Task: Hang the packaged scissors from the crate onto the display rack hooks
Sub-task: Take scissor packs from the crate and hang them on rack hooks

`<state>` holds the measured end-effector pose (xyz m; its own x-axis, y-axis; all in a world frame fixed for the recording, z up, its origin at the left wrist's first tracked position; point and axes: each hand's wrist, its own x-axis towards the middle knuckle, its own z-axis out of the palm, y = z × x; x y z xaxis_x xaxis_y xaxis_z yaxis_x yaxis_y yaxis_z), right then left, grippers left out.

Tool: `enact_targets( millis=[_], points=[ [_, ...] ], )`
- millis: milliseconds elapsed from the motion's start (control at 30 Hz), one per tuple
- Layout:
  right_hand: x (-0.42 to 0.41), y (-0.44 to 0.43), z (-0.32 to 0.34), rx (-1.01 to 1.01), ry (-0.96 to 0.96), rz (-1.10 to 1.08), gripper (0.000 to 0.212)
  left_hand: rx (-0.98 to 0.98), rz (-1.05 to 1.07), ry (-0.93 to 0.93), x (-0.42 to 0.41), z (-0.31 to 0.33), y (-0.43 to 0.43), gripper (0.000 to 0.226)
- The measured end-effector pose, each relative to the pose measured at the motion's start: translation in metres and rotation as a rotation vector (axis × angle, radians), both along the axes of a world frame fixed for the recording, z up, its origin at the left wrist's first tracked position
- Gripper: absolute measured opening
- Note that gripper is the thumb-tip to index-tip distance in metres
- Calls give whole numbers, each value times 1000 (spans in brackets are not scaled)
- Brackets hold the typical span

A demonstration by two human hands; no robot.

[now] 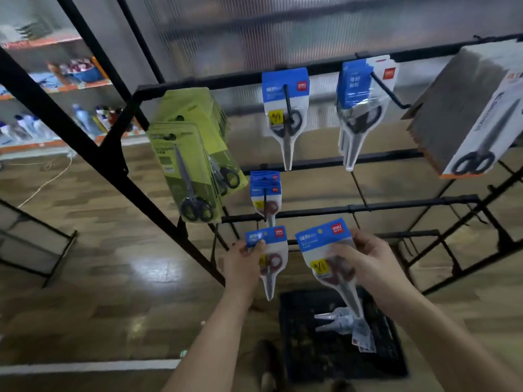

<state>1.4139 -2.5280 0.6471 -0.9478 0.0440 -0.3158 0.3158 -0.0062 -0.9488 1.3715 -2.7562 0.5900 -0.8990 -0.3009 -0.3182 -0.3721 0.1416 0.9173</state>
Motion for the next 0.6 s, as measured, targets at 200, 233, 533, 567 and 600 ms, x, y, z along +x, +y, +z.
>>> enact_targets(
  millis=[200,233,533,567,600],
  points=[
    [-3,-27,-11,-69,-87,-156,16,72,-22,-62,-47,-31,-8,5],
    [-6,-30,-14,-73,-87,-180,16,103,-21,-72,-55,-37,-11,7],
    [-26,-78,-29,65,-115,-226,21,164,-196,-73,-88,-43,-25,9],
    [-29,-84,-34,62,-123,-228,21,150,-225,-83,-94,-41,-27,11],
    [-32,-90,-37,49,-130,-228,20,154,-251,-101,-100,-37,-28,10]
  ],
)
